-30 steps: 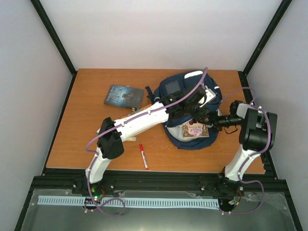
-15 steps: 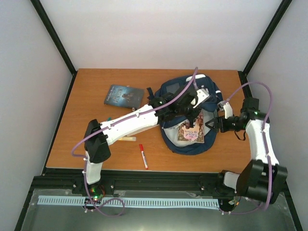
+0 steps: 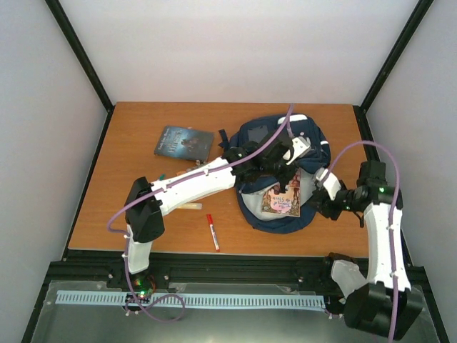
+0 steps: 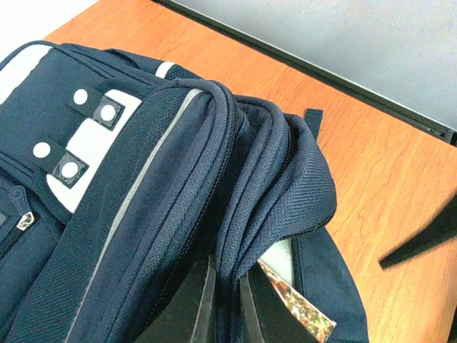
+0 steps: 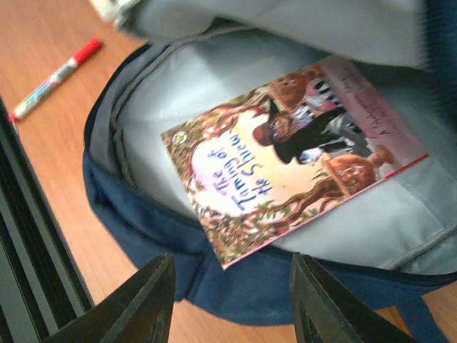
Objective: Pack the student bag
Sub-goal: Place the book in the student bag.
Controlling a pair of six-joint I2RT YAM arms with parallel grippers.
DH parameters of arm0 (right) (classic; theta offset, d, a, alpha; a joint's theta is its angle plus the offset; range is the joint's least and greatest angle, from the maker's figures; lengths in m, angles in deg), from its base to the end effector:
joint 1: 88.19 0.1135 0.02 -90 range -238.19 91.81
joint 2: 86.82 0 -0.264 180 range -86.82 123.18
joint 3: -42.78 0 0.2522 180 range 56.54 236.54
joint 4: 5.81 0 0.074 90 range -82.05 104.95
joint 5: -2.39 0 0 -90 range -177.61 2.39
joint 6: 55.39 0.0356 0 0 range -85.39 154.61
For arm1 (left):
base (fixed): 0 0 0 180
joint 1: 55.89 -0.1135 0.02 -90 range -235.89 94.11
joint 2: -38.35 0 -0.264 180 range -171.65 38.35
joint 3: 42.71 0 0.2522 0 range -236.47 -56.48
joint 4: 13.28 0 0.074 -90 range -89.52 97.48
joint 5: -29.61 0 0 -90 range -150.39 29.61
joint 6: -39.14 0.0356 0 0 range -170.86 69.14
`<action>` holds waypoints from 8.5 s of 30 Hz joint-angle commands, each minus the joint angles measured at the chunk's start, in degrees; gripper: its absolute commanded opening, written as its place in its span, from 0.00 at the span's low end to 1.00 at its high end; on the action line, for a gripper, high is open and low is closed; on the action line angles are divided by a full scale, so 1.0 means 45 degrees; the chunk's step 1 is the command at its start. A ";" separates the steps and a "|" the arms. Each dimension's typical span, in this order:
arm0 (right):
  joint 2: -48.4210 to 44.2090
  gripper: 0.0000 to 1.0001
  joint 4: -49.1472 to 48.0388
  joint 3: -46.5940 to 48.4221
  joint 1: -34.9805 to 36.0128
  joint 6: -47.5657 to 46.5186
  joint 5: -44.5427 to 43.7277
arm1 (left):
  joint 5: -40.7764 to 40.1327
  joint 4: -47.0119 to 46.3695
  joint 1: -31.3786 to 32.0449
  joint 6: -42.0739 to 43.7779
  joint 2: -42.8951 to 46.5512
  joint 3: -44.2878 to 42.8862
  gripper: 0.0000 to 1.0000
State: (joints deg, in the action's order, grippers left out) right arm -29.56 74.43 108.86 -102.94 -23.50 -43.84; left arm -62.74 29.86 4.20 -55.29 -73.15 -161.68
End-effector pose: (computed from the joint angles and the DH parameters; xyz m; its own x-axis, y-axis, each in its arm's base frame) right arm 0.1593 -0.0165 0.2797 -0.4594 -0.5131 -0.7251 -0.7938 0.6035 0.0759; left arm 0.2286 -0.3944 0.3280 -0.3555 0.4632 -0.8118 0.8245 0.5646 -0.0389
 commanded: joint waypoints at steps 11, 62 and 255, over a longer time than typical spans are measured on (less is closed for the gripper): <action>-0.2663 0.35 -0.2653 -0.2817 0.2797 -0.3167 -0.3981 | 0.0673 -0.0807 -0.0166 -0.1106 0.0529 0.0110 0.01; 0.2378 0.51 -1.0899 -0.4128 0.9839 -0.2083 -1.1915 | 0.2436 0.1500 -0.0173 -0.1820 -0.0827 -0.2080 0.01; 0.2080 0.38 -0.4953 -0.1980 0.1165 0.2061 -0.1441 | 0.3413 0.0729 -0.0899 -0.2591 -0.1619 -0.3749 0.01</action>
State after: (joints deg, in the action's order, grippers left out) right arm -14.50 50.67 104.05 -98.35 1.31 -48.36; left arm -53.08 32.68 -0.26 -70.19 -83.86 -175.37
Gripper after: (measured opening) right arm 0.382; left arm 0.066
